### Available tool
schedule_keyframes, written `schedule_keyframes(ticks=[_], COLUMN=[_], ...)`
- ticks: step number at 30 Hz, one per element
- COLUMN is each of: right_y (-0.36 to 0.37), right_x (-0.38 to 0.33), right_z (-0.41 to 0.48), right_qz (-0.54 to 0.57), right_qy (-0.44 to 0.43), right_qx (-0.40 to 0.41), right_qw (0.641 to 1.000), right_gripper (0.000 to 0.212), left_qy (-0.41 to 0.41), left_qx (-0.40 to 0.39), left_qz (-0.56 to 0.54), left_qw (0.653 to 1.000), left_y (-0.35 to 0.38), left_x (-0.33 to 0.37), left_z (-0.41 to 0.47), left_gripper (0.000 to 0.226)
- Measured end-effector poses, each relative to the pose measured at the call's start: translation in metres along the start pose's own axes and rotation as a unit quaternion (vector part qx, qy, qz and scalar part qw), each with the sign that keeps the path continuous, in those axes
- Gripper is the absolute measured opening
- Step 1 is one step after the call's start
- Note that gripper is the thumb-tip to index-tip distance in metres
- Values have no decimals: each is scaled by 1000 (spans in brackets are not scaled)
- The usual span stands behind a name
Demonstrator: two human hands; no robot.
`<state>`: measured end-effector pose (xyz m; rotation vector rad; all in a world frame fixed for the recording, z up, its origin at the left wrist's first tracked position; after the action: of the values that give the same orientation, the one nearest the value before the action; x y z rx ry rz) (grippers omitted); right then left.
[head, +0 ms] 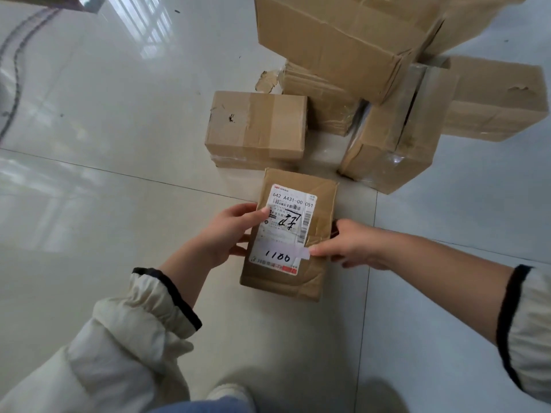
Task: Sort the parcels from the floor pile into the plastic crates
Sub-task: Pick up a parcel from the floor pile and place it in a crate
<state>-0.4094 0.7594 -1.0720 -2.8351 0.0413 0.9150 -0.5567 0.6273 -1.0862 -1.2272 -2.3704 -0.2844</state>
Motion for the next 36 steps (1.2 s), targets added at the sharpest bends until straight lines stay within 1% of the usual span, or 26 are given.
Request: schedule_keyframes(ticks=[2, 3, 6, 9, 13, 15, 18, 21, 25, 28, 32, 34, 36], right_y=[-2, -2, 2, 3, 1, -1, -5, -15, -36, -61, -102, -125, -146], right_x=[-1, -1, -1, 3, -1, -7, -13, -30, -75, -121, -189, -227, -267], right_z=[5, 6, 9, 11, 12, 9, 0, -22, -87, -161, -290, -364, -444], right_qz=[74, 97, 132, 147, 91, 58, 63, 84, 89, 94, 87, 96, 111], right_qy=[-19, -27, -40, -36, -31, -29, -28, -37, -57, -88, -110, -117, -127], right_qx=[22, 22, 4, -1, -22, -39, -35, -17, -2, 28, 73, 106, 145], right_qw=[997, 995, 990, 988, 995, 997, 997, 996, 994, 991, 987, 983, 975], right_gripper=[32, 27, 25, 21, 33, 36, 36, 34, 31, 29, 32, 27, 24], left_qy=[-1, 0, 1, 1, 5, 5, -3, -8, -3, 14, 42, 56, 71], left_qx=[3, 4, -1, -6, 2, 6, 8, 6, -2, -7, -32, -50, -59], left_qz=[-11, -14, -18, -20, -30, -34, -41, -49, -47, -44, -37, -31, -27], left_qw=[1000, 1000, 1000, 1000, 1000, 999, 999, 999, 999, 999, 998, 997, 995], left_y=[1, 2, 2, 3, 4, 5, 12, 18, 22, 27, 49, 63, 78], left_x=[-2, -2, -1, -2, -4, -4, 0, 17, 65, 119, 202, 249, 296], left_z=[2, 3, 4, 5, 5, 5, -2, -25, -94, -165, -284, -359, -436], left_gripper=[40, 38, 39, 42, 40, 40, 37, 32, 30, 29, 18, 21, 29])
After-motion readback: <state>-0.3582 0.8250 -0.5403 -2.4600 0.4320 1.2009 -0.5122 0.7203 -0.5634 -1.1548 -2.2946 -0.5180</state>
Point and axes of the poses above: each hand's wrist, its own z-axis towards the middle knuckle, its own y-axis out of the palm, x = y × z, the point moved 7 cm from there along z, towards the middle knuckle, and after that the axes turned 11 degrees about -y, right-handed, at the moved point
